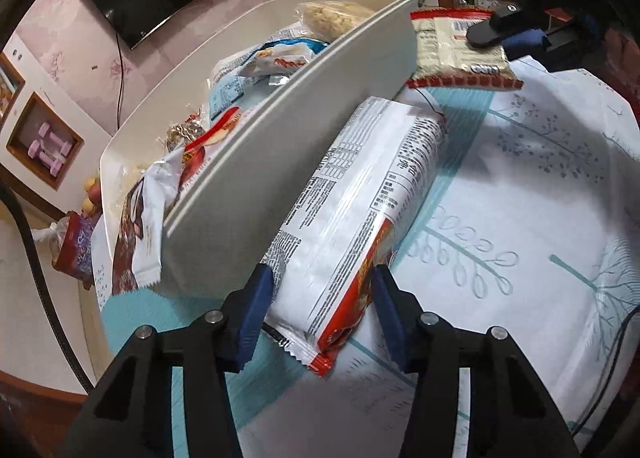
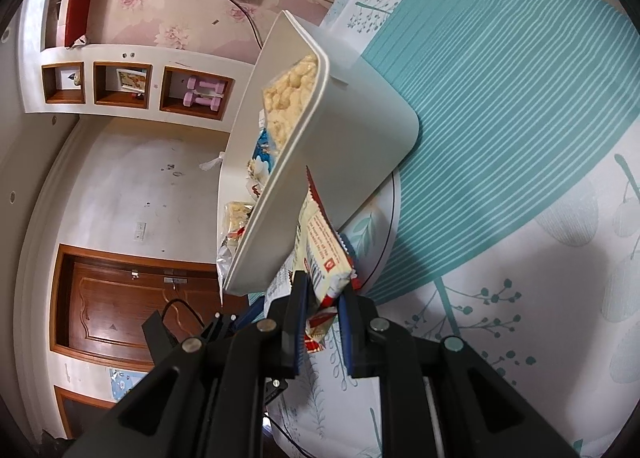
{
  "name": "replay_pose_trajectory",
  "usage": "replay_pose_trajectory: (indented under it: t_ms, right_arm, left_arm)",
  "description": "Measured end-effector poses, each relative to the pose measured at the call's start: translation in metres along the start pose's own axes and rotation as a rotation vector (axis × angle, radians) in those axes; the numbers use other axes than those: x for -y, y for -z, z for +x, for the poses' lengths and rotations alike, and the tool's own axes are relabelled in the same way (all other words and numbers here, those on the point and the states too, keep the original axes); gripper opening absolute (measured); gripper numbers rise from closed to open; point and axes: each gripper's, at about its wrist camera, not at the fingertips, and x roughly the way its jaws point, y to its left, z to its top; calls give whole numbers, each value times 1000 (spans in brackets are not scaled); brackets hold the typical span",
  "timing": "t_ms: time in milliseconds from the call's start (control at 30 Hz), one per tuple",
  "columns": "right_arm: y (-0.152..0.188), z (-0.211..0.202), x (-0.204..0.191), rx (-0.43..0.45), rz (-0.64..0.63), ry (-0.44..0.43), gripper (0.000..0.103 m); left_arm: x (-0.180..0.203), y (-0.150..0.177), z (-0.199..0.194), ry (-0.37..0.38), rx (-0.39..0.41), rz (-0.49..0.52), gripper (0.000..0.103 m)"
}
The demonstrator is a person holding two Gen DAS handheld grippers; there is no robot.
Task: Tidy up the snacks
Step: 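Close left tool on long LIPO pack and lift it while right tool holds cream packet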
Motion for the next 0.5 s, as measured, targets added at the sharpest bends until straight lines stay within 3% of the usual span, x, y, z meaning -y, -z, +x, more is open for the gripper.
replay_pose_trajectory:
  t_ms: [200, 300, 500]
  right_arm:
    - [1, -6, -6, 9, -15, -8, 14]
    - [1, -10, -8, 15, -20, -10, 14]
    - [0, -12, -11, 19, -30, -16, 14]
  left_arm:
    - [17, 4, -16, 33, -54, 11, 44]
    - [17, -1, -24, 30, -42, 10, 44]
    - [10, -19, -20, 44, -26, 23, 63]
